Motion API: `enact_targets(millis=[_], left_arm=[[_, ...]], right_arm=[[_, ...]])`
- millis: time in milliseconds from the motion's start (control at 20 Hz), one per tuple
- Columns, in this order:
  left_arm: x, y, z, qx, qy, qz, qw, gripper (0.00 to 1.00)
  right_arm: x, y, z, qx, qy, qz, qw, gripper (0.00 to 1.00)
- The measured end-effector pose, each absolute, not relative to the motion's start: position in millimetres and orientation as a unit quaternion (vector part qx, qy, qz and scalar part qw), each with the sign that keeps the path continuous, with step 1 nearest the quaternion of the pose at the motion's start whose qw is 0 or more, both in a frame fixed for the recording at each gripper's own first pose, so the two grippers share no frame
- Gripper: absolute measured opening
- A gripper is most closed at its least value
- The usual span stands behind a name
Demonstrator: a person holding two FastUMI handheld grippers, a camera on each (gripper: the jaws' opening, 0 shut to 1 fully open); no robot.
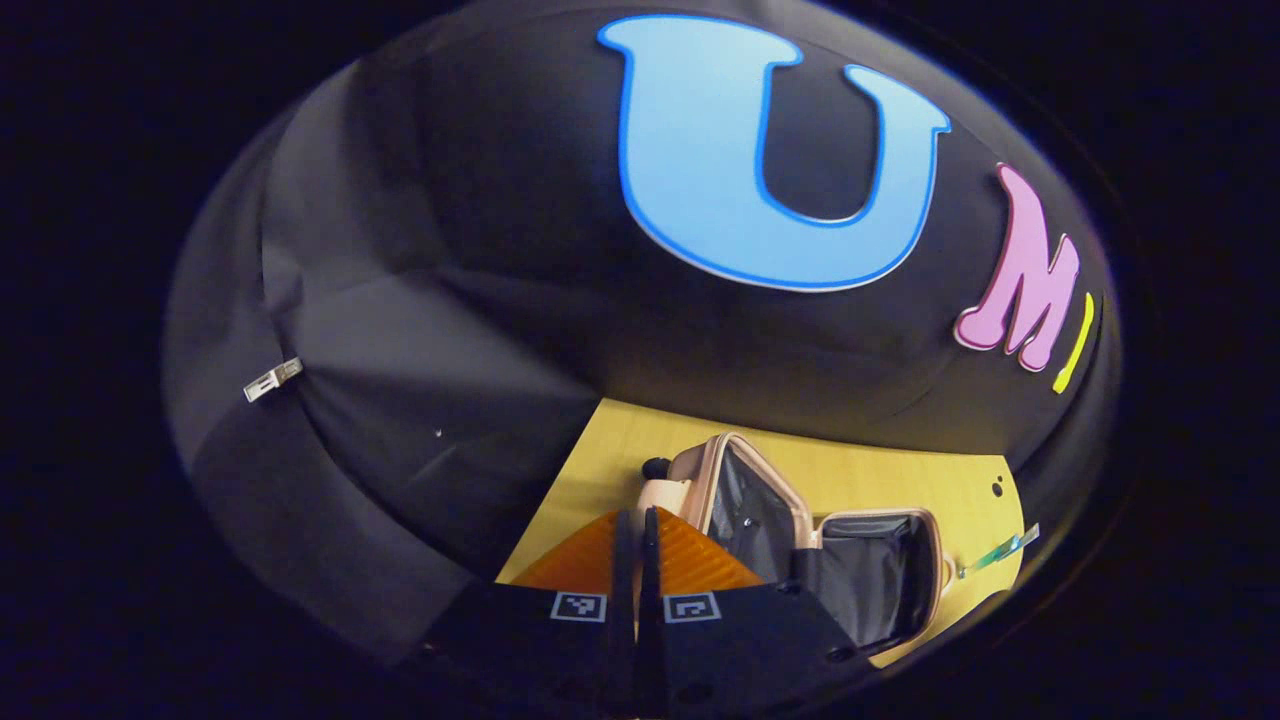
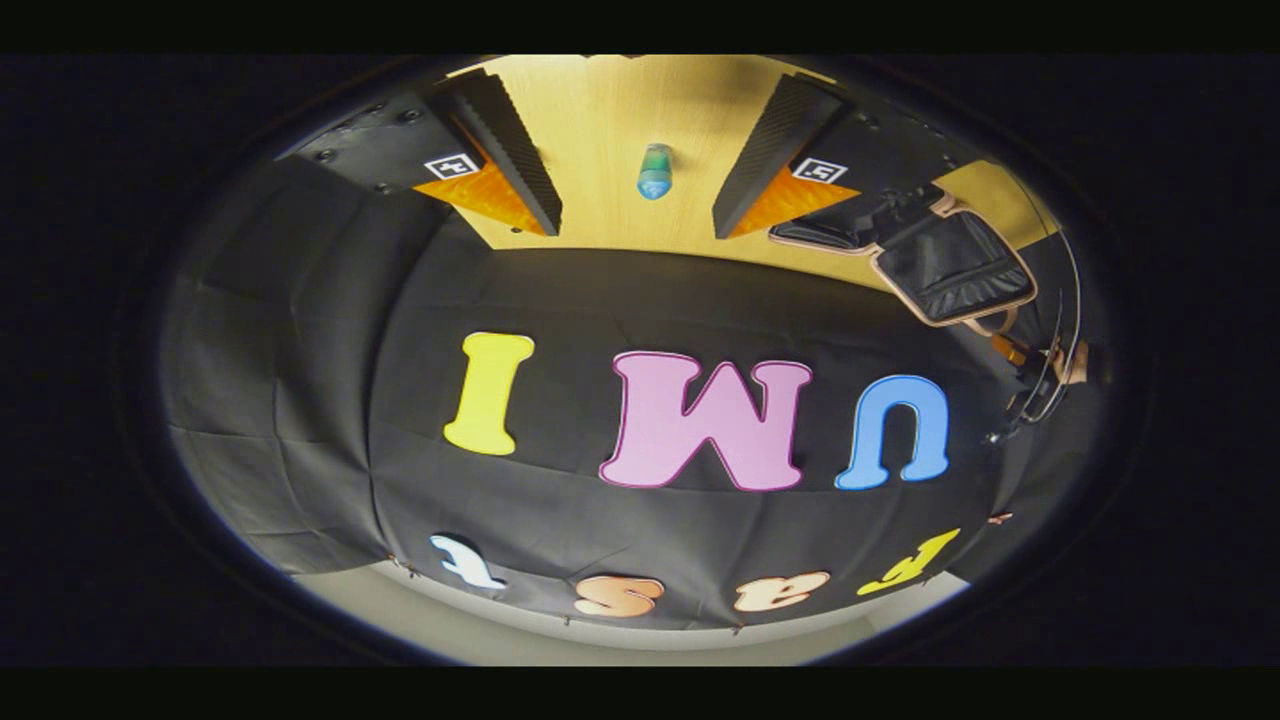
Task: First open the suitcase, pack the skin care products into it, and then close the suitcase.
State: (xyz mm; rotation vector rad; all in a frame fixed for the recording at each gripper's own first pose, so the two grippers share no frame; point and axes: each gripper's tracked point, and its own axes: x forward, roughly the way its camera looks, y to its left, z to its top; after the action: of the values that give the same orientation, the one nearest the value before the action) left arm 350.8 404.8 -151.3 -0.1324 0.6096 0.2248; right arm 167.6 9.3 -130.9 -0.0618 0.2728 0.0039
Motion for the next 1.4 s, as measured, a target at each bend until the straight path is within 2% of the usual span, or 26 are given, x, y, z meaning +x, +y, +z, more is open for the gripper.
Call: enact_targets(millis=[50,100,150,250,400,450,700,750,800,850,900,950,1000,1050,1100,1250,1400], left_arm=[[352.0,422.6,-170.1,-0.061,0.303,0.115,0.944,0.06],[355.5,431.9,-183.4,-0.067,0.298,0.109,0.946,0.02],[362.5,427.0,-191.3,-0.085,0.284,0.097,0.950,0.06],[373.2,430.3,-202.7,-0.106,0.258,0.089,0.956,0.06],[360.2,429.6,-242.1,-0.106,0.296,0.094,0.945,0.06],[356.2,424.0,-243.7,-0.100,0.288,0.093,0.948,0.06],[329.8,330.0,-184.4,-0.081,0.217,0.056,0.971,0.07],[326.9,307.2,-167.0,-0.072,0.199,0.044,0.976,0.02],[323.2,283.9,-148.9,-0.063,0.186,0.034,0.980,0.24],[320.9,261.6,-135.2,-0.054,0.172,0.019,0.983,0.35],[318.1,237.7,-121.9,-0.043,0.162,0.008,0.986,0.57],[310.3,214.6,-110.7,-0.034,0.155,-0.003,0.987,0.60],[307.5,188.7,-101.1,-0.028,0.147,-0.010,0.989,0.77],[298.1,162.7,-92.1,-0.026,0.140,-0.014,0.990,0.88],[296.2,136.9,-85.3,-0.024,0.131,-0.018,0.991,0.98],[286.1,58.8,-79.8,-0.023,0.104,-0.020,0.994,0.97],[276.6,-23.7,-109.8,-0.023,0.105,-0.037,0.994,0.97]], right_arm=[[167.9,11.0,-134.2,-0.034,0.137,-0.001,0.990,0.96],[167.5,12.0,-138.6,-0.033,0.141,-0.005,0.989,0.97],[166.1,13.2,-143.4,-0.029,0.146,-0.010,0.989,0.96],[162.4,19.2,-157.7,-0.025,0.160,-0.010,0.987,0.96],[148.5,30.7,-169.8,-0.032,0.173,0.004,0.984,0.97],[143.6,33.9,-168.6,-0.034,0.171,0.008,0.985,0.97],[131.8,21.0,-157.6,-0.010,0.167,-0.002,0.986,0.97],[134.1,12.4,-148.8,-0.009,0.154,-0.010,0.988,0.97],[135.3,3.9,-141.3,-0.010,0.142,-0.015,0.990,0.97],[135.6,-3.7,-138.1,-0.012,0.136,-0.017,0.990,0.99],[136.0,-12.2,-137.7,-0.012,0.137,-0.017,0.990,0.96],[137.8,-21.8,-137.1,-0.009,0.137,-0.018,0.990,0.94],[140.9,-31.5,-134.9,-0.007,0.134,-0.021,0.991,0.96],[142.2,-41.9,-134.3,-0.001,0.132,-0.023,0.991,0.94],[144.4,-52.1,-135.5,0.005,0.131,-0.026,0.991,0.97],[147.8,-84.0,-149.8,0.016,0.142,-0.035,0.989,0.96],[153.1,-111.7,-166.4,0.021,0.153,-0.039,0.987,0.96]])
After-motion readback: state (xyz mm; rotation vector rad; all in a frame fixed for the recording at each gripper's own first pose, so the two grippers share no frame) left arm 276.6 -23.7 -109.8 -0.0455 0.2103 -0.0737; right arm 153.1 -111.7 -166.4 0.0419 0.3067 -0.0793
